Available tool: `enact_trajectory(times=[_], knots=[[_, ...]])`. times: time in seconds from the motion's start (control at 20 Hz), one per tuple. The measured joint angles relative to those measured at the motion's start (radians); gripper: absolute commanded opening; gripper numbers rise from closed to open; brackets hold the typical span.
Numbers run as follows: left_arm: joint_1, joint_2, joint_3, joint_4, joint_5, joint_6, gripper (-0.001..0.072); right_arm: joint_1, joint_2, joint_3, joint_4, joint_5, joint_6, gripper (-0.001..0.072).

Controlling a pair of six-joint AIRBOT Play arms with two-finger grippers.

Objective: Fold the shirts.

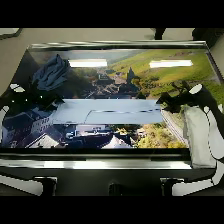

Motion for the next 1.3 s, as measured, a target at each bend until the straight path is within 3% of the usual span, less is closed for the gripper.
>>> enact_trajectory(times=[0.3, 0.35, 0.4, 0.45, 0.6, 0.65, 0.7, 0.75, 1.05, 1.3], knots=[[0.002, 0.061, 0.039, -0.02, -0.091, 0.018, 0.0656, -0.039, -0.044, -0.005, 0.014, 0.163, -0.066, 0.0637], [-0.012, 0.077, 0.04, -0.029, -0.099, 0.018, 0.0656, -0.03, -0.055, -0.005, 0.024, 0.171, -0.07, 0.0531], [-0.028, 0.089, 0.041, -0.035, -0.103, 0.019, 0.0656, -0.016, -0.067, -0.005, 0.034, 0.174, -0.075, 0.0331], [-0.048, 0.1, 0.042, -0.039, -0.105, 0.019, 0.0655, -0.003, -0.076, -0.008, 0.036, 0.172, -0.076, 0.0045], [-0.13, 0.118, 0.043, -0.047, -0.109, 0.021, 0.0622, 0.023, -0.076, -0.01, 0.037, 0.15, -0.071, 0.0042], [-0.165, 0.119, 0.043, -0.05, -0.105, 0.021, 0.0431, 0.027, -0.063, -0.01, 0.035, 0.143, -0.072, 0.0042], [-0.2, 0.119, 0.043, -0.051, -0.09, 0.021, 0.0168, 0.031, -0.036, -0.01, 0.045, 0.138, -0.079, 0.0042], [-0.243, 0.116, 0.04, -0.051, -0.069, 0.021, 0.0033, 0.033, 0.0, -0.01, 0.058, 0.134, -0.094, 0.0041], [-0.544, 0.03, 0.028, -0.093, 0.186, -0.03, 0.0033, 0.05, 0.299, -0.009, 0.156, 0.171, -0.152, 0.0042], [-0.735, -0.124, 0.027, -0.416, 0.353, -0.045, 0.0032, 0.089, 0.542, -0.01, 0.187, 0.245, -0.125, 0.0044]])
